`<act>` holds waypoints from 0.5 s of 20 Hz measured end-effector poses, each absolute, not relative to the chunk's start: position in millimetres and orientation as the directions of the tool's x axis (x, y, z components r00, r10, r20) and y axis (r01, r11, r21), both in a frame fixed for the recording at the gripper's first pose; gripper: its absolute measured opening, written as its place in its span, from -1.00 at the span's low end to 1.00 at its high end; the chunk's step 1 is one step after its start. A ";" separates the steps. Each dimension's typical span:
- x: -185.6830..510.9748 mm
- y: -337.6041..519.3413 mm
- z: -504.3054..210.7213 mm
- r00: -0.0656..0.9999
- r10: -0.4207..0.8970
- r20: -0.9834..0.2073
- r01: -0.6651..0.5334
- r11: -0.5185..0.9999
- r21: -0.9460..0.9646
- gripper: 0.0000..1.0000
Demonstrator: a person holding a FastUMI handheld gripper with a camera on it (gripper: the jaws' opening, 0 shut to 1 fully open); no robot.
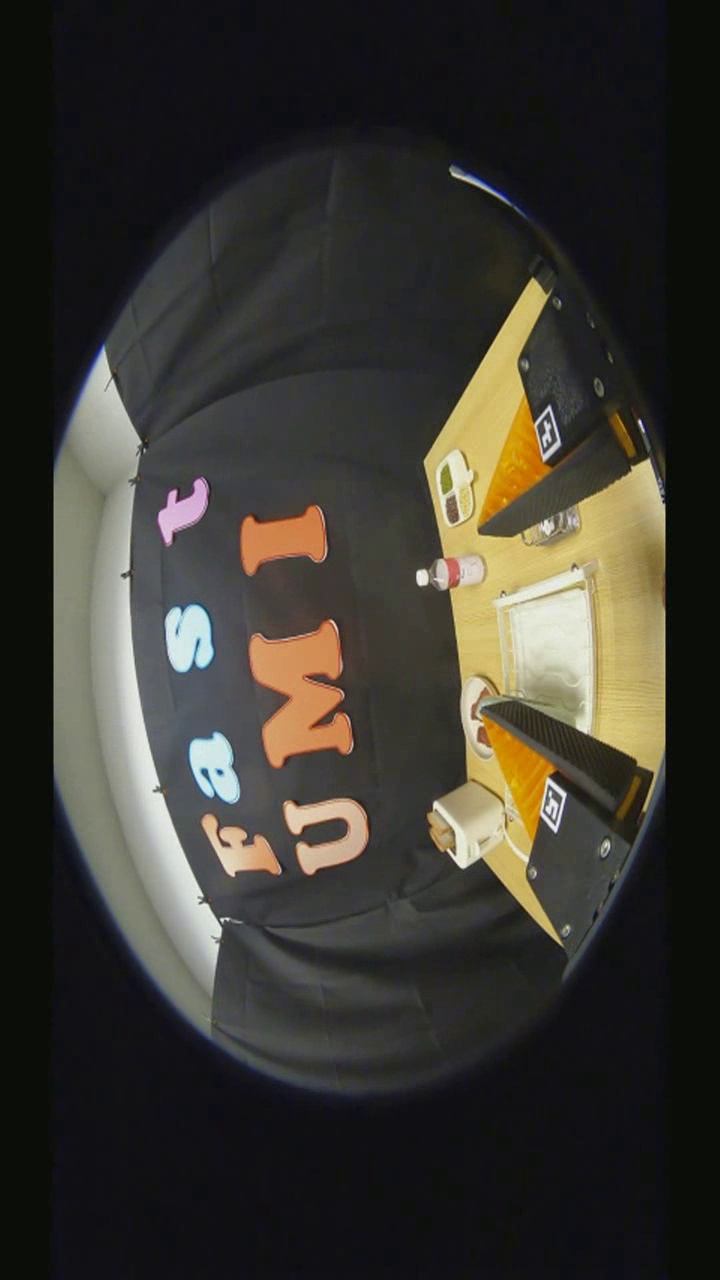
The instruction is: Take the plate from the dish rack, then take the spoon from the basket and place it into the plate.
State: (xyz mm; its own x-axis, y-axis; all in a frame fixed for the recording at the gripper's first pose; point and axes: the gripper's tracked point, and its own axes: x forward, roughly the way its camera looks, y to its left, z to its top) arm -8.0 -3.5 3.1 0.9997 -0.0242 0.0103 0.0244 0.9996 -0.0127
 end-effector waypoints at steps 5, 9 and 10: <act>-5.9 5.0 2.1 1.000 -0.006 0.005 0.007 1.000 -0.027 0.97; -0.8 11.2 -5.1 1.000 -0.007 -0.018 0.006 0.999 -0.032 0.97; 1.1 12.3 -6.7 1.000 -0.006 -0.023 0.006 0.999 -0.036 0.97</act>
